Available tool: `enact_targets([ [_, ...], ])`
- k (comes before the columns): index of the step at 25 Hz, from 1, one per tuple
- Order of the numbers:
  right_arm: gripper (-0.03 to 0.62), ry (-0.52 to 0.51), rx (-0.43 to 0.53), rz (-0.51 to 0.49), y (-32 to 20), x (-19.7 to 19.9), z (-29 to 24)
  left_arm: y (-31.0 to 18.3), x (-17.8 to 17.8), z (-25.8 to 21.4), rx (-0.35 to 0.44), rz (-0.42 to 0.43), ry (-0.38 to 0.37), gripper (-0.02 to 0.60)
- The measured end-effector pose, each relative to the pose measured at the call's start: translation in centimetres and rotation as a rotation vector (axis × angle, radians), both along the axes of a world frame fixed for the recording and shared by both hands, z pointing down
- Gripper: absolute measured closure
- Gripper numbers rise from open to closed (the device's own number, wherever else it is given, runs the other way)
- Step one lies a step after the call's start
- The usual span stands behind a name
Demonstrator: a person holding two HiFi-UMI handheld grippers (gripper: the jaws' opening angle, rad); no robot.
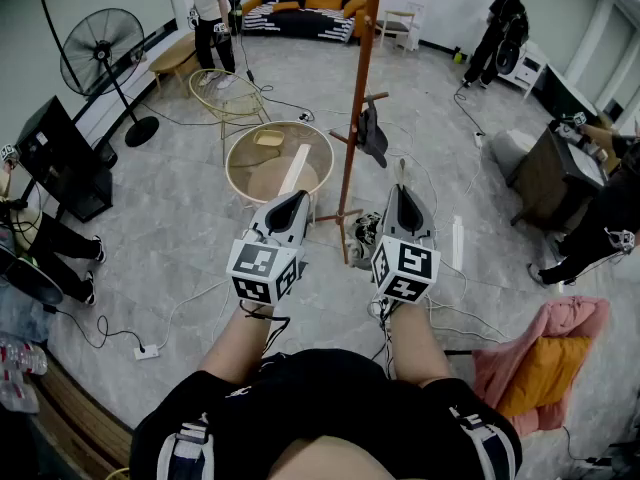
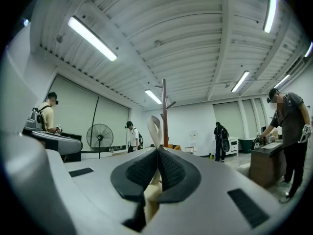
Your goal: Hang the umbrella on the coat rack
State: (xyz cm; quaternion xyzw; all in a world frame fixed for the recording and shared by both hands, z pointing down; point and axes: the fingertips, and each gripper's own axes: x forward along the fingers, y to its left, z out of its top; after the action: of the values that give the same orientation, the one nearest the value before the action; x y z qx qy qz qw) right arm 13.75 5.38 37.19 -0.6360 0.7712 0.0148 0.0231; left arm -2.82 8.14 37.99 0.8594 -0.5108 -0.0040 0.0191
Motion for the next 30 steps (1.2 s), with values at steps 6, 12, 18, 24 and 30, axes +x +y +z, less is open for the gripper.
enact_targets([
  [6,0.580,-0.025,-0.002,-0.008,-0.1,-1.6,0.4,-0.7,-1.2,0.4,-0.007,0.014,0.007,0.565],
  [12,0.580,0.006,0.004,0.012,-1.0,-4.5,0.7,-2.2,-3.4,1.3,-0.008,0.055,0.015,0.565],
  [18,0.580,0.019,0.029,0.071,-3.1,-6.0,0.0,-4.3,-5.9,1.8,-0.007,0.106,0.017,0.565],
  [24,0.580,0.031,0.057,0.120,-5.4,-8.0,-2.2,-5.9,-9.6,2.3,-0.014,0.125,0.020,0.565],
  [30,0.580,0.056,0.068,0.129,-9.3,-10.6,-3.0,-9.8,-14.0,3.3,-0.030,0.106,0.038,0.565],
])
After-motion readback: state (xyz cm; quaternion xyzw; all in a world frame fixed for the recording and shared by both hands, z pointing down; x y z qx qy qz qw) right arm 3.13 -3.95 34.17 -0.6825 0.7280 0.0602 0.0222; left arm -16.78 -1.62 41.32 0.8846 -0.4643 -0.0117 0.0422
